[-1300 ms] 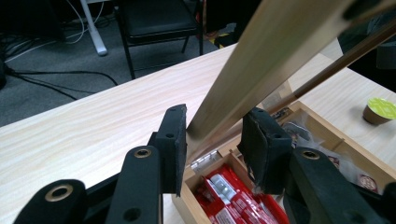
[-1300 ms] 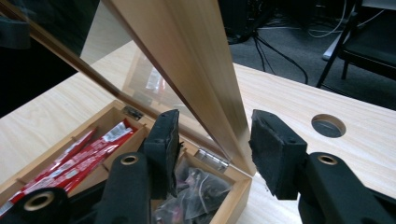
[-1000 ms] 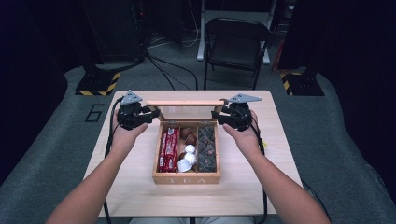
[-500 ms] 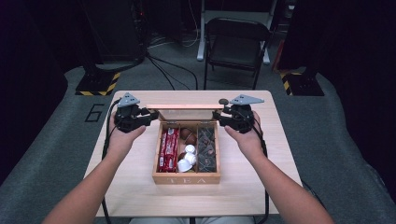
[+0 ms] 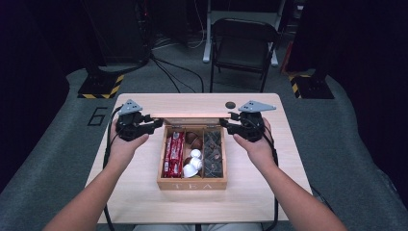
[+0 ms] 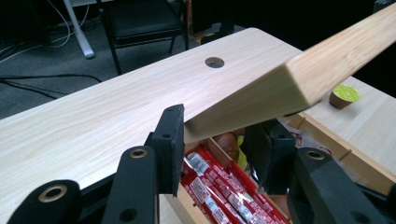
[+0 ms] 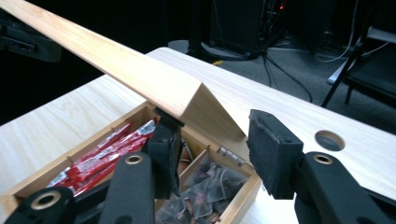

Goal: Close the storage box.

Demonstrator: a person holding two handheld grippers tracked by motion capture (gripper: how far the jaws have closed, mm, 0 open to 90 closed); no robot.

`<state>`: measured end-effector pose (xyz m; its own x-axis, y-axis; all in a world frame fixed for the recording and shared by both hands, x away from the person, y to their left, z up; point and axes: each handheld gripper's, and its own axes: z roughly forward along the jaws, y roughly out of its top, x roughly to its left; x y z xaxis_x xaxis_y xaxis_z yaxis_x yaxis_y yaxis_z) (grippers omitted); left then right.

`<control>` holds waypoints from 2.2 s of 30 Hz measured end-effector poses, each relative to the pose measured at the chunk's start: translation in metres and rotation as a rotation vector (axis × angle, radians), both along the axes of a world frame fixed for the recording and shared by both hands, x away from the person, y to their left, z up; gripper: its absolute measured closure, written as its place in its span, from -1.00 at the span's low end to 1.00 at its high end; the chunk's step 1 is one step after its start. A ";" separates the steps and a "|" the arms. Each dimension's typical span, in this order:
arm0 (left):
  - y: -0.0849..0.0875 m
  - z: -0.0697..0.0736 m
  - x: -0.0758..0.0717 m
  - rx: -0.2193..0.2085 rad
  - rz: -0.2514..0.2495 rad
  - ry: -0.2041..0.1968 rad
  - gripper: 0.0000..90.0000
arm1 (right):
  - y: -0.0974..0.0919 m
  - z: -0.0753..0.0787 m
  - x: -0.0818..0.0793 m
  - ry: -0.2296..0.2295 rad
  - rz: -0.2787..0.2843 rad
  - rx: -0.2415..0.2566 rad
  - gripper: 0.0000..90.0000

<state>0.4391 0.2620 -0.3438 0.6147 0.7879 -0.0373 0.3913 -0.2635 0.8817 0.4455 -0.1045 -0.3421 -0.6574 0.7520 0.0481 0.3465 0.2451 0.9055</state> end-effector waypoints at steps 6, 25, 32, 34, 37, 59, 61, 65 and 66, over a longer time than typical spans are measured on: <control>0.001 0.000 -0.005 -0.005 -0.009 -0.001 0.28 | -0.001 -0.001 -0.003 0.016 0.007 0.005 0.21; 0.004 -0.008 -0.024 -0.011 -0.035 0.015 0.24 | -0.006 -0.011 -0.024 0.044 0.034 0.015 0.21; 0.006 -0.017 -0.038 -0.029 -0.048 0.019 0.22 | -0.008 -0.018 -0.034 0.051 0.039 0.012 0.21; 0.007 -0.021 -0.044 -0.020 -0.052 0.019 0.22 | -0.009 -0.023 -0.040 0.044 0.041 0.009 0.21; 0.006 -0.025 -0.048 -0.017 -0.051 0.017 0.22 | -0.009 -0.026 -0.043 0.044 0.044 0.007 0.21; 0.009 -0.068 -0.084 -0.037 -0.049 0.016 0.22 | -0.012 -0.068 -0.079 0.023 0.062 -0.004 0.21; 0.009 -0.070 -0.086 -0.042 -0.048 0.024 0.22 | -0.012 -0.069 -0.080 0.026 0.067 -0.002 0.21; 0.009 -0.079 -0.091 -0.034 -0.060 0.035 0.23 | -0.012 -0.079 -0.086 0.033 0.071 -0.014 0.21; 0.008 -0.080 -0.092 -0.033 -0.059 0.030 0.23 | -0.013 -0.081 -0.087 0.036 0.076 -0.010 0.21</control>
